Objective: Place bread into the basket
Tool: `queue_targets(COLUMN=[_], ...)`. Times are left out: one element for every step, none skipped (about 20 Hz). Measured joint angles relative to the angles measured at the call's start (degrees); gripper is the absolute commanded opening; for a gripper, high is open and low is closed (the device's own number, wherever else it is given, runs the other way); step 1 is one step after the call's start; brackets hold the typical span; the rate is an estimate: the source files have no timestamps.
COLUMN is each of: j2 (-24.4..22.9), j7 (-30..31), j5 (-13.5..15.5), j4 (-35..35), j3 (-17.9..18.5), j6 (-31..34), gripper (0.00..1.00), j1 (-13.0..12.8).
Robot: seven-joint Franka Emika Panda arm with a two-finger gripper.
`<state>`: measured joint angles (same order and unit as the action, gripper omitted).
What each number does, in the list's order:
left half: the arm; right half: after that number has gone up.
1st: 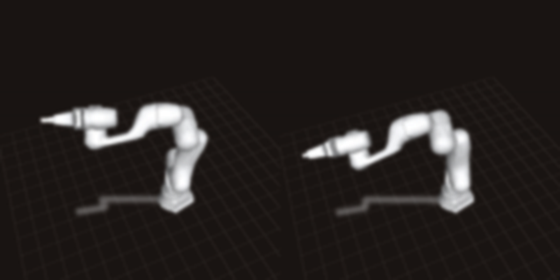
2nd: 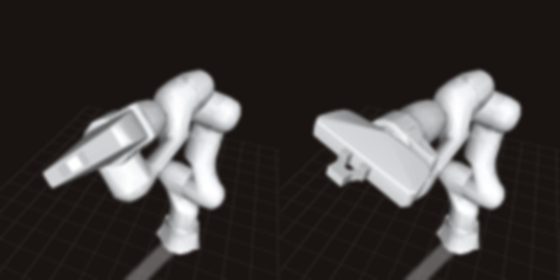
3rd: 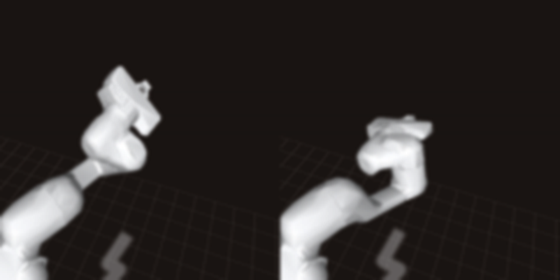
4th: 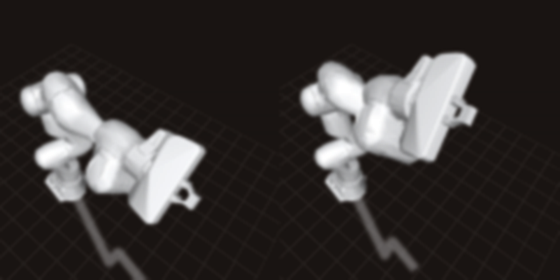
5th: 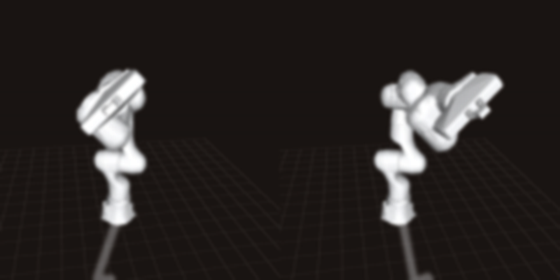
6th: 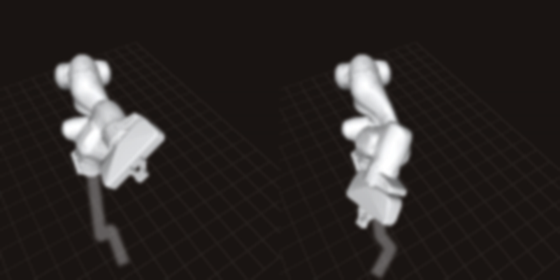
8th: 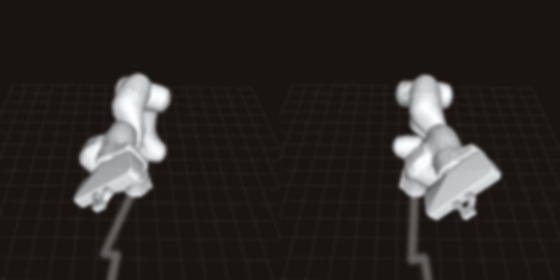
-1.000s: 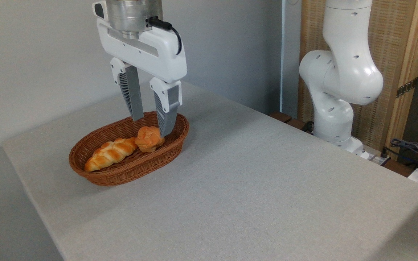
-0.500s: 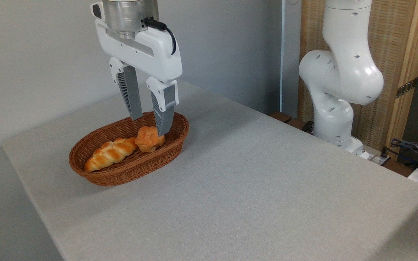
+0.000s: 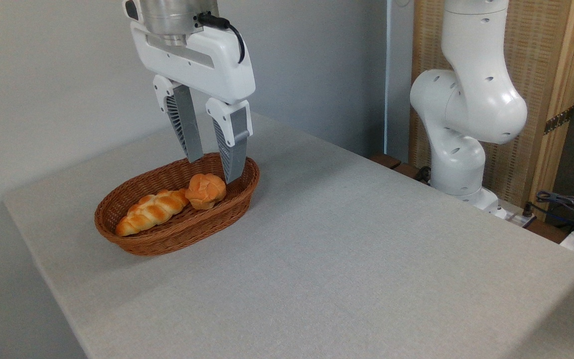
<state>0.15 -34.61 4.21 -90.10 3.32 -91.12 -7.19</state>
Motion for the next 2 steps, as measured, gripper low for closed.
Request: queue_targets(j2=[0.2,0.2], j7=[0.0,0.0], j5=[0.0,0.0], j4=[0.2,0.3], j3=[0.0,0.0], j6=[0.0,0.0], gripper=[1.00,1.00], j1=[0.1,0.1])
